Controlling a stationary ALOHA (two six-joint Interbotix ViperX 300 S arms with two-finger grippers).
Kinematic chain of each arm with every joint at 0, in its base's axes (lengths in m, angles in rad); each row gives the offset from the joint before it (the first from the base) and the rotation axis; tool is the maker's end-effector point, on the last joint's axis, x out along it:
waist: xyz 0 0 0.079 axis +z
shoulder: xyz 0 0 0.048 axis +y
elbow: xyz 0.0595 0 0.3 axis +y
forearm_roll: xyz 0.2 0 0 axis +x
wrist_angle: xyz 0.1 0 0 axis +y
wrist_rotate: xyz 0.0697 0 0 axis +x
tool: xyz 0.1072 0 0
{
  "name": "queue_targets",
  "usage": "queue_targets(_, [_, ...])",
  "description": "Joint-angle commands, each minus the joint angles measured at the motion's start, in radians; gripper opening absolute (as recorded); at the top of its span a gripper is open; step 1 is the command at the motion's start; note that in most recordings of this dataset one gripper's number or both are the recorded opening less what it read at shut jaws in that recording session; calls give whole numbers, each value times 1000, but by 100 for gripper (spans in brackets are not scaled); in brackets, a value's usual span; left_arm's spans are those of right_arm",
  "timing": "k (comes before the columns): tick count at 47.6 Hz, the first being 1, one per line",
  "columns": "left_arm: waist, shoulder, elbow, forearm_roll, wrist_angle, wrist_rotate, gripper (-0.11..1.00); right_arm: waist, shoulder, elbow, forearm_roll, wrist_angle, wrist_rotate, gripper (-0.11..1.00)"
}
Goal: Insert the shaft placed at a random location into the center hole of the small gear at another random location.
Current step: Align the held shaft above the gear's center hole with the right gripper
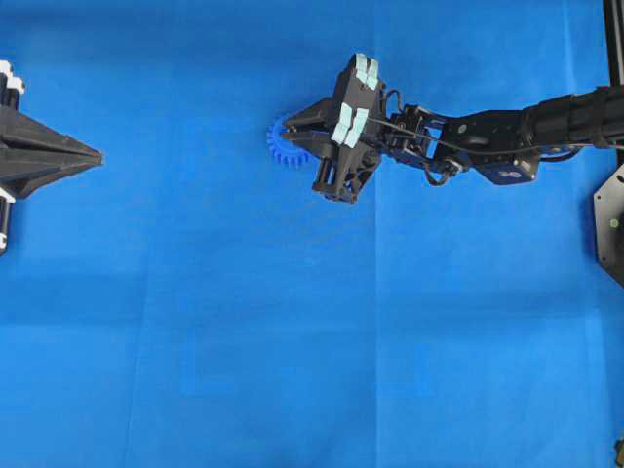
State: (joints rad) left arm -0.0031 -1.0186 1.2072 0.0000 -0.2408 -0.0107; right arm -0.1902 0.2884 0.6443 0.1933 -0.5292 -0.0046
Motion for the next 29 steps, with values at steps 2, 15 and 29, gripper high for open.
queue_targets(2, [2, 6, -12, -2, -9, 2, 0, 2, -14, -11, 3, -9, -3, 3])
queue_targets(15, [3, 6, -12, -2, -9, 0, 0, 3, -15, -6, 2, -5, -3, 3])
queue_targets(29, [3, 5, -12, -3, -9, 0, 0, 8, -14, -8, -2, -5, -5, 3])
